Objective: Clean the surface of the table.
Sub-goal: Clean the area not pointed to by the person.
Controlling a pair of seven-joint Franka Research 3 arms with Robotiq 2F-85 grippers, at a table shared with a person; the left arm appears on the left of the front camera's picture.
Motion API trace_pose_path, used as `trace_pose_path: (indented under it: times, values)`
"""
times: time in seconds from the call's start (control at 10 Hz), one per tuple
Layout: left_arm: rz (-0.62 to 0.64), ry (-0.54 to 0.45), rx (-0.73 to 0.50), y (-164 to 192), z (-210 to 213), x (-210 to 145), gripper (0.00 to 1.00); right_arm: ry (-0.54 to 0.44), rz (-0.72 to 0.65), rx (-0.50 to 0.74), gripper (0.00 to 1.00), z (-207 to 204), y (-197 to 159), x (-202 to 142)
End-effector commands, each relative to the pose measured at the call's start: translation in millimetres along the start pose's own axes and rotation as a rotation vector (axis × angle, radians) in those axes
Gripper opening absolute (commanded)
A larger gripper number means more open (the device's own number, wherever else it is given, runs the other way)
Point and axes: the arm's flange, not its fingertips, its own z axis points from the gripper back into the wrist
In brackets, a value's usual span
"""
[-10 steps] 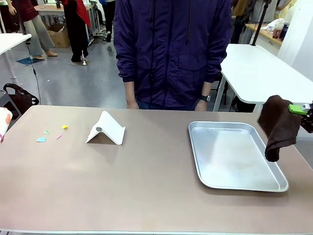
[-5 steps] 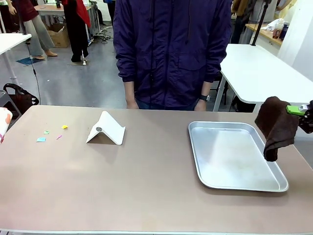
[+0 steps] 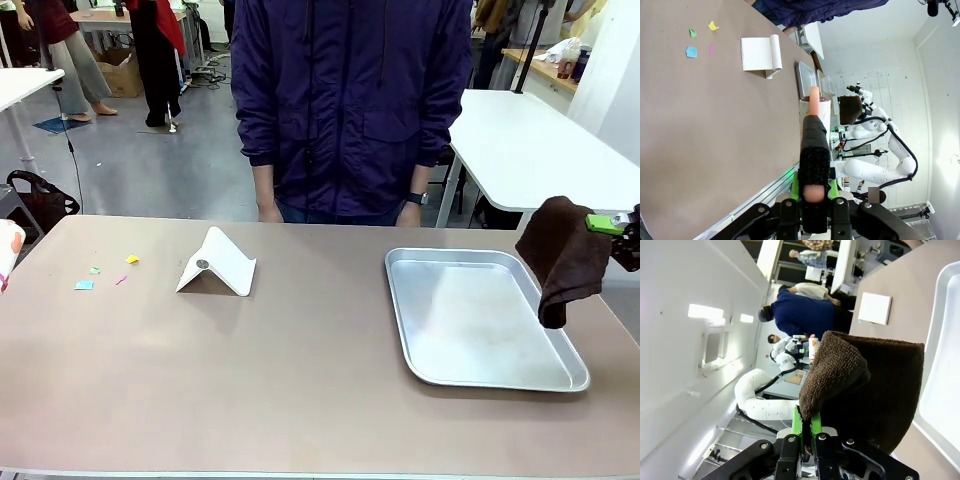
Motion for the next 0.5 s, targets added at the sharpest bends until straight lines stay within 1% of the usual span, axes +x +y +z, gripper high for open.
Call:
trace_pose_path:
  times: [0.0,0.4]
  values:
    - [0.011,0.009,0.004,-4.5,-0.8,-1.1,0.14,0.007,0.014,0.001,0.07,-0.5,2.9,3.8]
    - [0.011,0.009,0.004,-4.5,-0.8,-1.1,0.14,0.007,0.014,0.001,0.07,-0.5,2.9,3.8]
